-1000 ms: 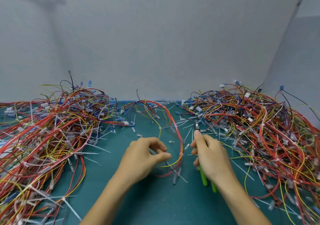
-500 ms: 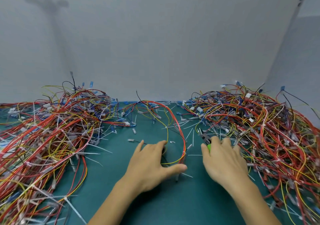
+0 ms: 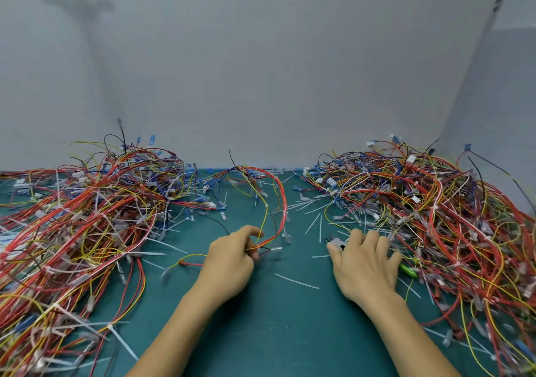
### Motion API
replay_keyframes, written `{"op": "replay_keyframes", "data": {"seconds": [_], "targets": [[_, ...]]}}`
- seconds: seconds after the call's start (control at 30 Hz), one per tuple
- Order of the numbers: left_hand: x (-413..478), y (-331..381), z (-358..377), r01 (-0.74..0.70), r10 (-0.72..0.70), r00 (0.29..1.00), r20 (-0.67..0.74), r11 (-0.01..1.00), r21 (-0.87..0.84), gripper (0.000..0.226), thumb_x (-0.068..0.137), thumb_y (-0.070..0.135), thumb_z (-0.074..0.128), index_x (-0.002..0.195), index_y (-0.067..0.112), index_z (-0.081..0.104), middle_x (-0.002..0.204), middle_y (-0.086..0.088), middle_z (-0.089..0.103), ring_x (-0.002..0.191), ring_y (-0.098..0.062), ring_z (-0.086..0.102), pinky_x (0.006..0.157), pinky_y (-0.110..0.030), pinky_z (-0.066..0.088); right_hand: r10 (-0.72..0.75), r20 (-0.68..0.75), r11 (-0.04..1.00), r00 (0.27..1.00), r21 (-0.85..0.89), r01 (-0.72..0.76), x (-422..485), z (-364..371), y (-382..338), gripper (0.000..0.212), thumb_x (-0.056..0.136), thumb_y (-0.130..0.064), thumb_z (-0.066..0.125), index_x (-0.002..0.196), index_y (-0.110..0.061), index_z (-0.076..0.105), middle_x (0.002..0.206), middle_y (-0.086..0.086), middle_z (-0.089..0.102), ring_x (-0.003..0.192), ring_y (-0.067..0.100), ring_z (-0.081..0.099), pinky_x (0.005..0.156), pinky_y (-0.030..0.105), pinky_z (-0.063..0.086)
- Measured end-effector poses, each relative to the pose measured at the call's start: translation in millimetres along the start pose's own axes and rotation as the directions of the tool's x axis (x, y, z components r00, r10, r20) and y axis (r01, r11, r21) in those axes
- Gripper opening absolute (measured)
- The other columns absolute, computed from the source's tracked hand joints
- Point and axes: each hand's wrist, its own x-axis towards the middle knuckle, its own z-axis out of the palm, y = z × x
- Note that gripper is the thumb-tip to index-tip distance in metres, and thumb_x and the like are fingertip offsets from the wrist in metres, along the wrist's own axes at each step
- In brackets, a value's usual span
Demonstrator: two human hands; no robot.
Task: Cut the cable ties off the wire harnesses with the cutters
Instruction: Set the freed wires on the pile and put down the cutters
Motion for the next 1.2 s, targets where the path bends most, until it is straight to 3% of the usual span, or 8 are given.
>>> {"op": "replay_keyframes", "data": {"seconds": [0.17,0.33,0.43,0.53,0.63,0.8,1.03,1.2], "targets": [[2,1,-8,-0.003,-0.004,0.999,-0.053,0.993,-0.12,0.054,0.083,-0.01,0.043,0.099,0.033,0.071,0.058,0.008,0.051,0.065,-0.004,0.048,0.058,-0.013,0.032,-0.021,-0.202,1.0,0.979,0.004,0.022,-4,-4,-7,0.049,0.096,-0.057,0.035,0.12,-0.017,0.05,0.124,0.008,0.05,0.115,0.028,0.043,0.096,0.046,0.031],[1,3,-20,-0.181,0.146,0.976,-0.163,0.957,-0.228,0.071,0.07,-0.023,0.036,0.087,0.032,0.078,0.061,0.004,0.041,0.062,-0.006,0.041,0.06,-0.017,0.031,-0.184,-0.371,0.895,0.91,0.319,0.311,-3,-7,-21,0.035,0.097,-0.039,0.05,0.123,-0.015,0.055,0.123,0.002,0.054,0.115,0.023,0.042,0.095,0.037,0.037],[4,-4,-25,-0.245,0.219,0.967,-0.128,0.939,-0.24,0.068,0.064,-0.02,0.035,0.072,0.032,0.078,0.063,-0.004,0.048,0.067,-0.013,0.044,0.067,-0.027,0.035,-0.147,-0.287,0.645,0.947,0.698,0.312,6,-12,-36,0.026,0.098,-0.032,0.051,0.12,-0.017,0.055,0.121,-0.002,0.057,0.113,0.015,0.048,0.096,0.027,0.035],[6,-11,-31,-0.252,0.26,0.966,-0.006,0.93,-0.269,0.05,0.052,-0.011,0.036,0.056,0.024,0.071,0.063,-0.005,0.057,0.073,-0.024,0.051,0.07,-0.038,0.04,-0.129,0.019,0.313,0.991,0.95,0.022,20,-21,-58,0.016,0.098,-0.034,0.051,0.109,-0.024,0.055,0.117,-0.003,0.063,0.105,0.014,0.061,0.097,0.032,0.044],[6,-16,-34,-0.241,0.276,0.952,0.131,0.942,-0.235,0.04,0.048,-0.004,0.037,0.047,0.024,0.065,0.058,0.01,0.056,0.069,-0.011,0.054,0.067,-0.028,0.043,-0.228,0.213,0.165,0.95,0.97,-0.178,31,-27,-75,0.027,0.099,-0.036,0.051,0.108,-0.013,0.06,0.108,0.005,0.067,0.084,0.021,0.069,0.077,0.037,0.056],[6,-18,-31,-0.192,0.212,0.915,0.343,0.977,-0.092,0.04,0.055,-0.004,0.041,0.058,0.022,0.072,0.067,0.009,0.062,0.071,-0.009,0.062,0.072,-0.027,0.051,-0.276,0.31,0.163,0.91,0.948,-0.274,34,-33,-87,0.03,0.098,-0.037,0.055,0.094,-0.009,0.067,0.075,0.003,0.064,0.037,0.008,0.038,0.04,0.019,0.032],[9,-21,-31,-0.033,0.058,0.941,0.334,0.996,-0.082,0.054,0.062,-0.014,0.032,0.073,0.023,0.07,0.083,-0.001,0.074,0.082,-0.015,0.067,0.076,-0.022,0.05,-0.366,0.252,0.137,0.896,0.967,-0.216,30,-46,-78,0.022,0.098,-0.024,0.058,0.088,-0.01,0.071,0.064,-0.005,0.058,0.048,0.006,0.041,0.042,0.017,0.032],[6,-12,-35,0.131,0.019,0.945,0.328,0.894,-0.429,0.061,0.067,-0.03,0.021,0.091,0.005,0.066,0.089,-0.007,0.071,0.087,-0.014,0.066,0.082,-0.017,0.053,-0.459,0.13,-0.224,0.879,0.94,-0.256,25,-63,-67,0.015,0.099,-0.008,0.051,0.088,-0.006,0.061,0.071,0.002,0.065,0.054,0.008,0.061,0.048,0.02,0.05]]}}
